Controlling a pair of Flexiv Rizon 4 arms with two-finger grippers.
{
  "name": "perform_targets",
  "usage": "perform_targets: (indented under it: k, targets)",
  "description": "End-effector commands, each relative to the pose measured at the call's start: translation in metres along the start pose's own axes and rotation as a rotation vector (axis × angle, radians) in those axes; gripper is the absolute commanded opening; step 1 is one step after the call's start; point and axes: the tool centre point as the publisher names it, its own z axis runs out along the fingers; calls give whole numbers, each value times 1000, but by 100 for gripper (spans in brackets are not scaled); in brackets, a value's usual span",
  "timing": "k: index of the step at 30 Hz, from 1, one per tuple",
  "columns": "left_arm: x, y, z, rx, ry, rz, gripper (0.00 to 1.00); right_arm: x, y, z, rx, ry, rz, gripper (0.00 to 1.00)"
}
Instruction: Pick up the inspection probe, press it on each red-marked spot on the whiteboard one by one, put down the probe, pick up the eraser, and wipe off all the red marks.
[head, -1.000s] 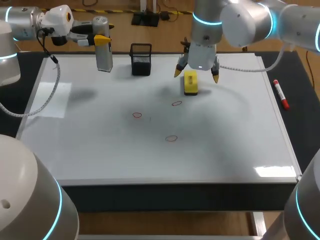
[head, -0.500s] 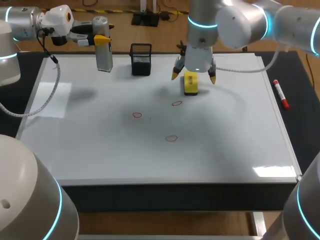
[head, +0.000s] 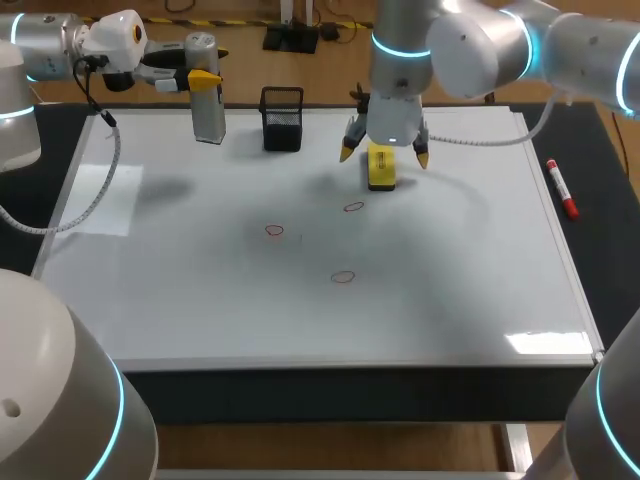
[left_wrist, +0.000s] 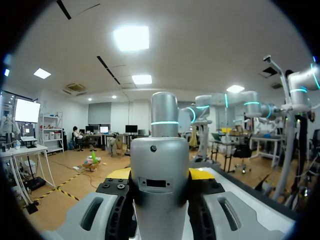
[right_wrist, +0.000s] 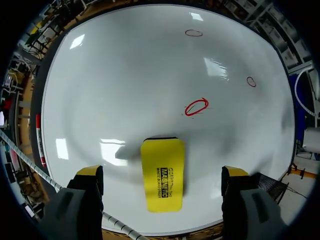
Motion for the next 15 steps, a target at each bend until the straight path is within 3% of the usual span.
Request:
perform_targets:
  k: [1,2,4,6,8,15]
  targets:
    - [0,-1,0,-1,0,0,0,-3,-2,1,-6,9,-5,100]
    - [0,-1,0,-1,0,0,0,-3,-2,1,-7,9,-6,96]
    - [0,-1,0,-1,0,0,0,-3,-2,1,-8,9,-7,48]
    - [0,-1,0,-1,0,0,0,-3,-3,2,-7,6,-4,36]
    - [0,-1,0,-1,0,0,0,-4,-3,2,-6,-1,0,0]
    - [0,-1,0,-1,0,0,0,0,-7,-9,10,-16,4,0]
